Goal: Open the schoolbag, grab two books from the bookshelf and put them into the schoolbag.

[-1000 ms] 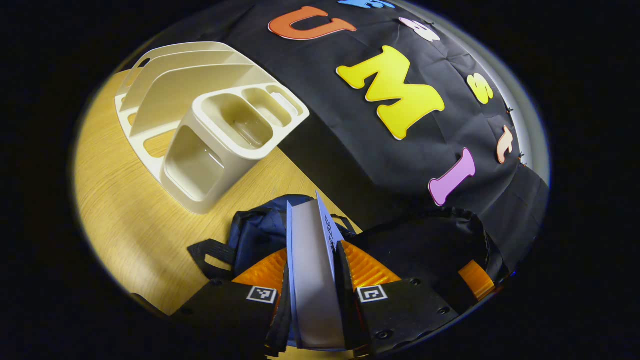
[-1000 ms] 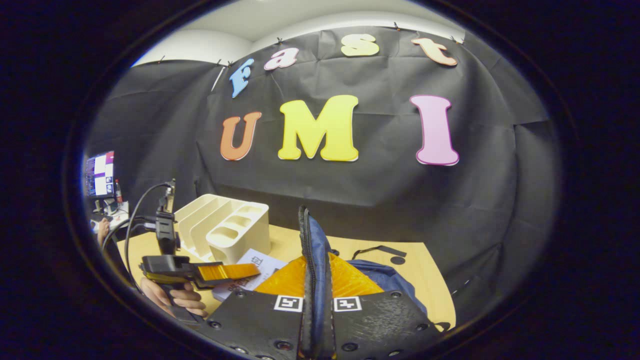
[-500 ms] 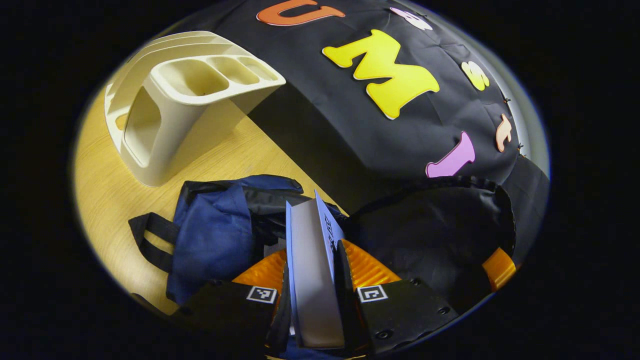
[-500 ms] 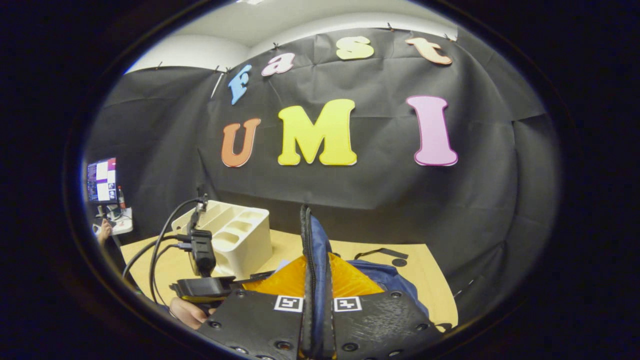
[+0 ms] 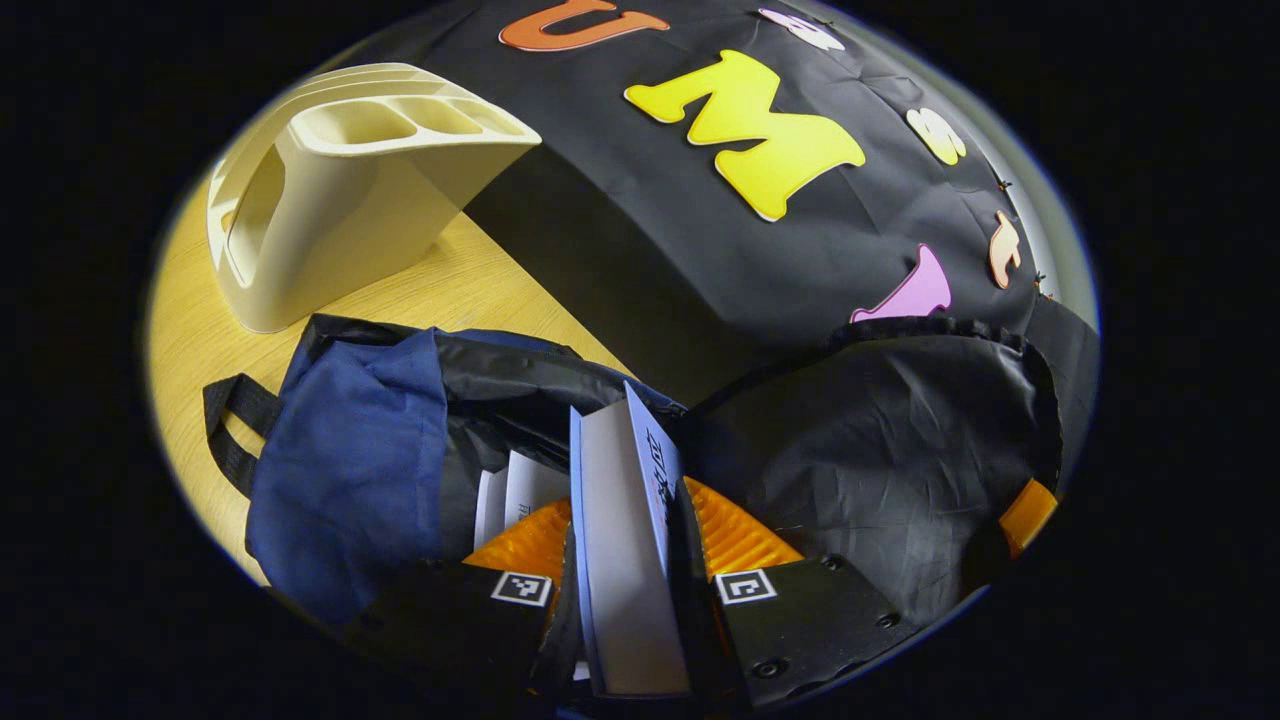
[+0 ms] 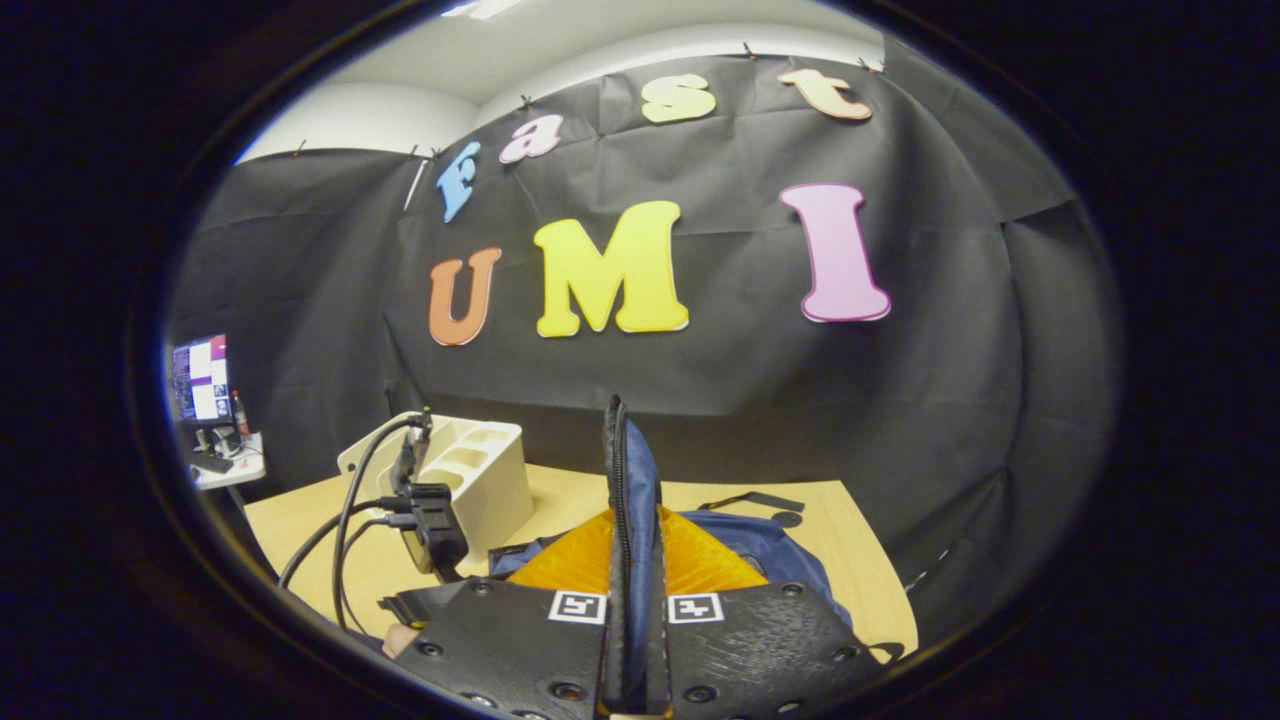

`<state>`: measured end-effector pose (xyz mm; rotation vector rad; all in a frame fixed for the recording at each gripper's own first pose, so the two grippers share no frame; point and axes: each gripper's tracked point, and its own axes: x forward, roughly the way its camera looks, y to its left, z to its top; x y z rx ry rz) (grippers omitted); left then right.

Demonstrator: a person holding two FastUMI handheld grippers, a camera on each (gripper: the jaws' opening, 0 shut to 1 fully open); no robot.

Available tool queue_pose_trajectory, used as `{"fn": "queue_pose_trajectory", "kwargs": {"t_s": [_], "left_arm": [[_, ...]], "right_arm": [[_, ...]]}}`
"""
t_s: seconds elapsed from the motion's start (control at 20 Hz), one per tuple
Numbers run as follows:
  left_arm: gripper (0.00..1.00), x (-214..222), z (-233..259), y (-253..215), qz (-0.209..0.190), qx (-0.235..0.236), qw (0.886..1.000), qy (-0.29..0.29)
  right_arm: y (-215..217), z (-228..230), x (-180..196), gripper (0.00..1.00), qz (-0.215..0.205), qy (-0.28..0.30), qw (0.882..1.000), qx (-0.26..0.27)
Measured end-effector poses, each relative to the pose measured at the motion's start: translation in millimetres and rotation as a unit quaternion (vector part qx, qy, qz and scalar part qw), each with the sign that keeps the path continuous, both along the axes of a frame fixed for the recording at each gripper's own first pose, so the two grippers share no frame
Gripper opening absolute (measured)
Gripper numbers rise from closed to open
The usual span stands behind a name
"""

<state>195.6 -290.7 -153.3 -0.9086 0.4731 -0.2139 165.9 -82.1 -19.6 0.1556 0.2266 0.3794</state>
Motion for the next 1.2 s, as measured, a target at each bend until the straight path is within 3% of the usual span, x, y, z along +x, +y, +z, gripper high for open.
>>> {"fn": "queue_pose_trajectory", "kwargs": {"t_s": [0.1, 0.2, 0.25, 0.3, 0.4, 0.5, 0.65, 0.7, 0.75, 0.9, 1.05, 1.2], "left_arm": [[0.47, -0.7, -4.6, 4.1, 0.007, 0.002, 1.0, 0.006], [0.55, 0.6, -25.0, 7.0, 0.002, 0.029, 0.999, 0.041], [0.66, -1.2, -19.8, 8.7, 0.0, 0.024, 0.999, 0.031], [0.68, -4.6, -20.3, 9.9, -0.008, 0.033, 0.999, 0.035], [0.73, -4.6, -22.2, 15.9, -0.014, 0.091, 0.995, 0.03], [0.78, -8.2, -24.0, 33.2, 0.0, 0.175, 0.984, 0.019], [0.81, -19.3, -22.7, 32.3, -0.012, 0.191, 0.981, 0.019], [0.83, -22.1, -27.0, 36.0, -0.014, 0.195, 0.98, 0.024], [0.84, -26.0, -29.1, 40.2, -0.014, 0.199, 0.979, 0.029], [0.85, -40.0, -26.9, 53.4, -0.017, 0.208, 0.978, 0.025], [0.85, -53.9, -21.5, 71.8, -0.016, 0.221, 0.975, 0.013], [0.84, -67.2, -6.0, 93.9, -0.005, 0.223, 0.975, -0.013]], "right_arm": [[-6.2, -7.0, 3.6, 0.08, -0.009, 0.008, 1.0, 0.001], [-9.6, -17.6, 4.1, 0.08, -0.012, 0.024, 1.0, 0.003], [-12.4, -23.9, 4.9, 0.08, -0.016, 0.032, 0.999, 0.001], [-16.4, -27.5, 5.2, 0.08, -0.023, 0.035, 0.999, -0.002], [-21.4, -35.3, 4.6, 0.08, -0.03, 0.046, 0.998, 0.004], [-22.9, -48.8, 3.9, 0.08, -0.035, 0.064, 0.997, 0.004], [-29.1, -64.0, 2.7, 0.08, -0.051, 0.078, 0.996, -0.008], [-31.7, -67.0, 0.9, 0.11, -0.058, 0.082, 0.995, -0.011], [-35.1, -69.4, -0.8, 0.23, -0.065, 0.083, 0.994, -0.017], [-42.6, -81.3, -8.8, 0.24, -0.085, 0.089, 0.992, -0.035], [-47.5, -95.8, -16.8, 0.4, -0.106, 0.108, 0.987, -0.05], [-48.1, -103.6, -26.4, 0.44, -0.123, 0.118, 0.984, -0.058]]}}
